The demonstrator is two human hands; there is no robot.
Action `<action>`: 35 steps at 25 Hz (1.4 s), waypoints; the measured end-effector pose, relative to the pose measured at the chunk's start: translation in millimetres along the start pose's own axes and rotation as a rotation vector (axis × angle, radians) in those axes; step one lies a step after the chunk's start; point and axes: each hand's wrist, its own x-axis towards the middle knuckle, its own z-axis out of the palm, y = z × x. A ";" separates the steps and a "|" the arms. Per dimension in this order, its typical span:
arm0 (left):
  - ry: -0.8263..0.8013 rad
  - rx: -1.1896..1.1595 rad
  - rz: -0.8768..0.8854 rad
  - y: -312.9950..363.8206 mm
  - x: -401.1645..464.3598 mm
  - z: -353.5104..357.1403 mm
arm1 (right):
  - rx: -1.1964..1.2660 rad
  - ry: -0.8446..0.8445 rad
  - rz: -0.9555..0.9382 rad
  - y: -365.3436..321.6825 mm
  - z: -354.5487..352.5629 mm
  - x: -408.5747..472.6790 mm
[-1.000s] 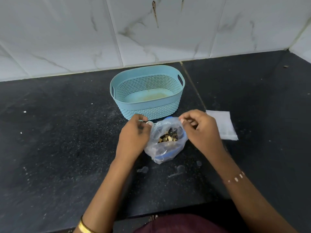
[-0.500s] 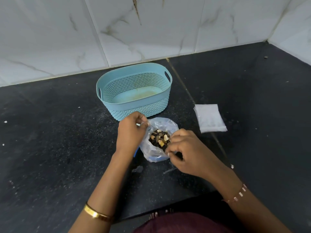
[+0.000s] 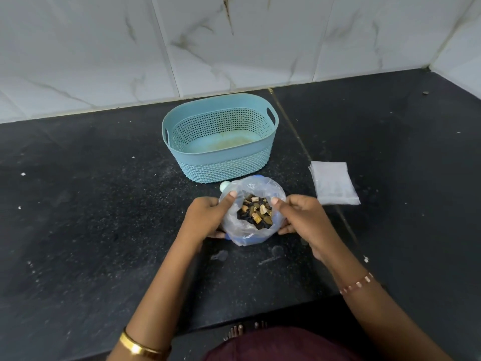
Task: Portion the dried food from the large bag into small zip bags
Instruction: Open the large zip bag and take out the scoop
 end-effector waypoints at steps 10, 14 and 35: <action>-0.176 -1.116 -0.370 -5.4 -1.4 2.0 | 0.701 -0.161 0.155 3.7 12.3 2.4; -0.251 -1.154 -0.381 -4.1 -2.4 9.0 | 0.829 -0.110 0.168 6.0 21.5 8.7; -0.108 -0.449 -0.046 -18.0 6.1 15.8 | 0.404 -0.077 0.270 -17.8 13.2 47.4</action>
